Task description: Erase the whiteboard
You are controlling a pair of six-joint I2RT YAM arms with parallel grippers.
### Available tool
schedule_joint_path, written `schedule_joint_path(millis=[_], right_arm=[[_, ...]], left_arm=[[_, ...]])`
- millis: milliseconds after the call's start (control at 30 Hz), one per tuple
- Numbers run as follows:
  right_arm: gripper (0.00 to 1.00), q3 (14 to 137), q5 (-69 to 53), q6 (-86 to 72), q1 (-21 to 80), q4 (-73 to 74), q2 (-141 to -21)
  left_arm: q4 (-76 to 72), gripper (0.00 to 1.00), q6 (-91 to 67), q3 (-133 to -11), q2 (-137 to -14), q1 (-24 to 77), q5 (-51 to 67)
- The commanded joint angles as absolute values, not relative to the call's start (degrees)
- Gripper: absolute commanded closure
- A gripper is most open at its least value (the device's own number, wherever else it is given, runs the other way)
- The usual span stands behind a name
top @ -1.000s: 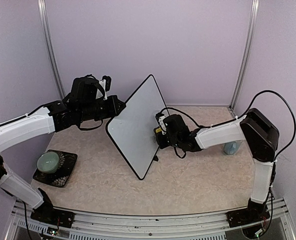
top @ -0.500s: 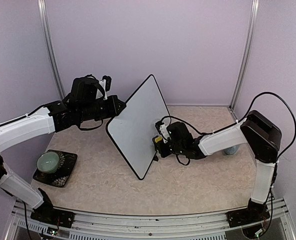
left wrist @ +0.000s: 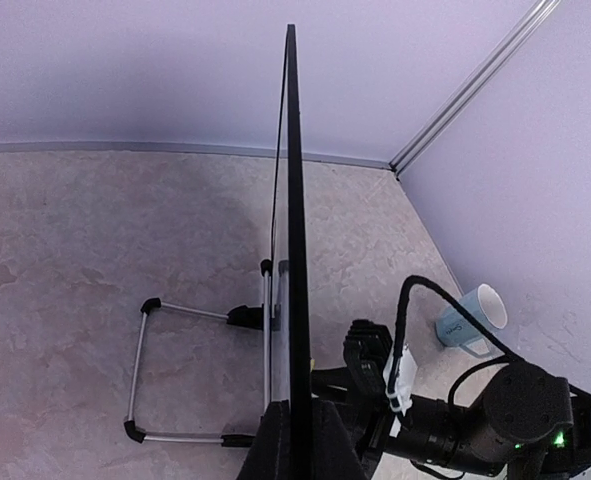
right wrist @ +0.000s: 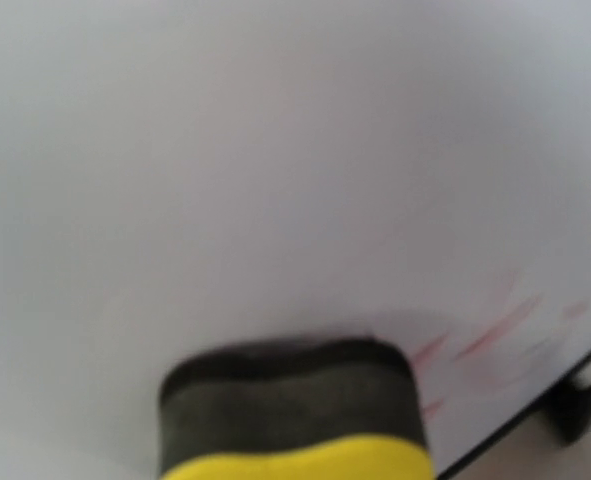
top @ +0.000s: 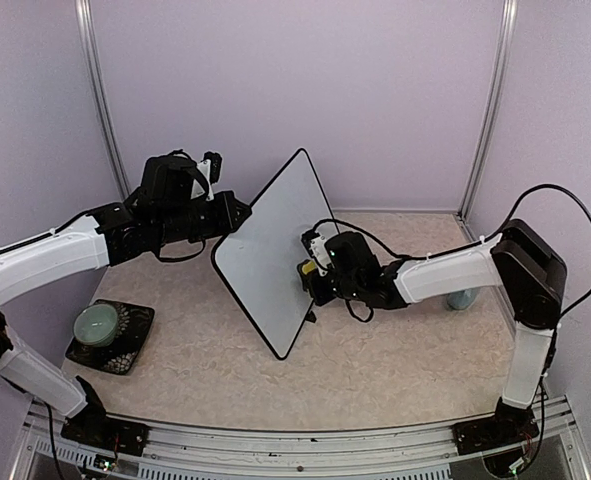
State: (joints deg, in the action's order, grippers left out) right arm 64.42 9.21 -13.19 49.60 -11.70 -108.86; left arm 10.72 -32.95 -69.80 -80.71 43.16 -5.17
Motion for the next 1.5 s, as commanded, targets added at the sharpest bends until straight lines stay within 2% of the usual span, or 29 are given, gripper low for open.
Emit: schedule_joint_path(millis=[0,400,667,1033,1467], right_arm=[[1.0,69.1,14.2,-15.4,46.3,-7.4,-111.2],[1.0,79.0,18.6,-17.1,41.4,0.2,-117.7],[1.0,83.6,17.2,-16.4,39.8,2.0,-121.9],[1.0,76.9,9.6,-10.2,42.7,-5.5,-118.2],[1.0,69.9,11.0,-6.1,52.1,-11.2,-113.9]], left_arm=[[13.4,1.0,-32.5,-68.1,-80.6,45.0,-1.4],[13.5,1.0,-32.3,-67.9,-80.4,44.9,-1.6],[13.7,1.0,-32.1,-68.1,-80.6,44.7,-1.4],[13.3,1.0,-31.9,-68.4,-81.2,44.3,-0.9],[13.1,1.0,-32.0,-68.5,-81.2,44.3,-0.5]])
